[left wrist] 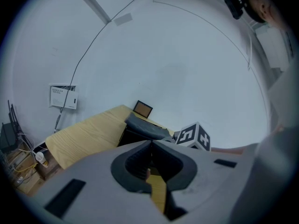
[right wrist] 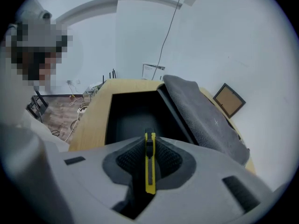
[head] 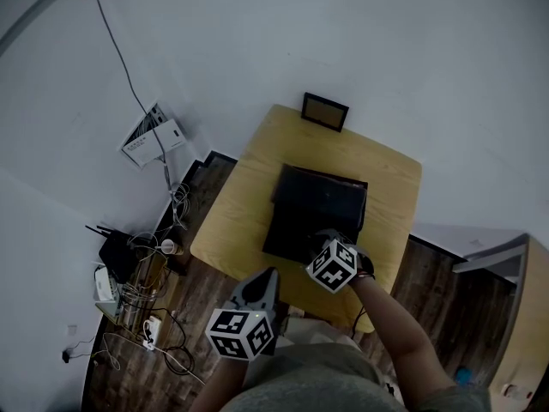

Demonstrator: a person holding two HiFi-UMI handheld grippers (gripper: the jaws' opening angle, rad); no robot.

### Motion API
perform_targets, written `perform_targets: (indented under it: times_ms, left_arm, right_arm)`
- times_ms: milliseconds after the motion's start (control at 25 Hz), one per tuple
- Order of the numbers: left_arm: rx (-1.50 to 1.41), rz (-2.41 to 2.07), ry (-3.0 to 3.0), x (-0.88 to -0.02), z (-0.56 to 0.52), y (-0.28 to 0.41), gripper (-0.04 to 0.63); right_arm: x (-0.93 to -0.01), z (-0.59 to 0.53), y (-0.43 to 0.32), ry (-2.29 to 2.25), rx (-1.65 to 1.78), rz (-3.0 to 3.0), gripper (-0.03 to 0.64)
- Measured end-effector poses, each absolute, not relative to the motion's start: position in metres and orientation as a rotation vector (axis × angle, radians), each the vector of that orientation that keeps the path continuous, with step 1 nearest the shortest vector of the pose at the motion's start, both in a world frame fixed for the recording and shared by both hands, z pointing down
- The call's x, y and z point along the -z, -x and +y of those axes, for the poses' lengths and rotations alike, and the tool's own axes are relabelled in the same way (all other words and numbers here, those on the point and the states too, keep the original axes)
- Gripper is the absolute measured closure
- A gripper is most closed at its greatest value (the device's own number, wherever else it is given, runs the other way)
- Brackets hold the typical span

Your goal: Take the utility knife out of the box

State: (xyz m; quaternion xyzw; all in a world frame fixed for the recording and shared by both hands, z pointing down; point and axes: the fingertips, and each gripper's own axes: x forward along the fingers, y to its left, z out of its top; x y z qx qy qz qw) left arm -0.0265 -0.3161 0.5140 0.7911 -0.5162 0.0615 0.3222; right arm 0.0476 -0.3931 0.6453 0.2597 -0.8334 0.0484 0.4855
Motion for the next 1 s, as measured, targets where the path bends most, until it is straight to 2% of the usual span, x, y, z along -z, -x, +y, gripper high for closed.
perform_targets:
  times_ms: [1000]
  left_arm:
    - [-0.142,-1.262,-2.207,-0.480,-0.237,0.059,0.592]
  right_arm:
    - [-0.524,-0.300,-0.024,-1.109,-0.085,-2.168,0.561]
